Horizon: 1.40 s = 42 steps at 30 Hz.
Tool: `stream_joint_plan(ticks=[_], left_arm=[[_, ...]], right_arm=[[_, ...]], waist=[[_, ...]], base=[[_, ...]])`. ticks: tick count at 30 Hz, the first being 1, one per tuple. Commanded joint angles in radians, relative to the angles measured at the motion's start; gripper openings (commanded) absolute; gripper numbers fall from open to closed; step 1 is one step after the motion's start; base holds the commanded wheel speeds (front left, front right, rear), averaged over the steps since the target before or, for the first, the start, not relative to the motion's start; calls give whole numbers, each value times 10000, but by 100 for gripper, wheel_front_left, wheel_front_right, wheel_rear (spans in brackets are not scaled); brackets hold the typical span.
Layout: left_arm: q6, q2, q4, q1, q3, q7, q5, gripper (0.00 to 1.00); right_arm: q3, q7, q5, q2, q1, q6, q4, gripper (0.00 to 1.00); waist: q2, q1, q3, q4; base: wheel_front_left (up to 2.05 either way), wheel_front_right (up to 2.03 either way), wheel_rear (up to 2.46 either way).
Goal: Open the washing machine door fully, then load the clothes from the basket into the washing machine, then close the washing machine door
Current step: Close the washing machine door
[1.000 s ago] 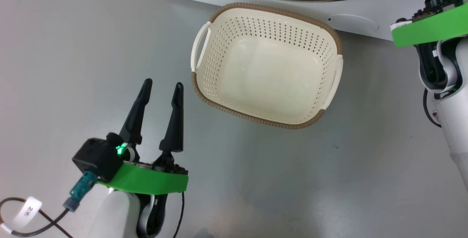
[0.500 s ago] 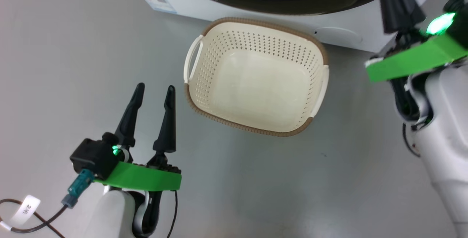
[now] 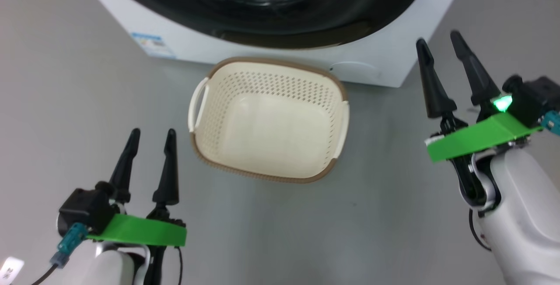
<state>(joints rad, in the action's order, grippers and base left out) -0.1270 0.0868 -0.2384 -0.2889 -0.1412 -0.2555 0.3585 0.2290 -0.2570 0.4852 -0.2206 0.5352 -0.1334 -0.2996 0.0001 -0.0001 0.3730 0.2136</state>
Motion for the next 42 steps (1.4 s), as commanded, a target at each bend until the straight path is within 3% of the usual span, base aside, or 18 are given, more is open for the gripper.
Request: stream_joint_plan(ticks=[1, 16, 42], left_arm=[[-37, 334, 134, 131, 380, -63, -135, 100], [-37, 1109, -147, 951, 892, -63, 114, 100], [-37, 1535, -334, 2459, 1606, -63, 142, 100]], right_arm=[[83, -48, 18, 98, -331, 27, 285, 100], [-734, -48, -121, 36, -2265, 27, 240, 100], [-1773, -48, -287, 126, -4581, 27, 650, 100]], waist=[[-1, 1, -549, -576], [-1, 1, -1896, -1956], [-1, 1, -3294, -2859]], base=[[0, 0, 0], [0, 0, 0], [0, 0, 0]])
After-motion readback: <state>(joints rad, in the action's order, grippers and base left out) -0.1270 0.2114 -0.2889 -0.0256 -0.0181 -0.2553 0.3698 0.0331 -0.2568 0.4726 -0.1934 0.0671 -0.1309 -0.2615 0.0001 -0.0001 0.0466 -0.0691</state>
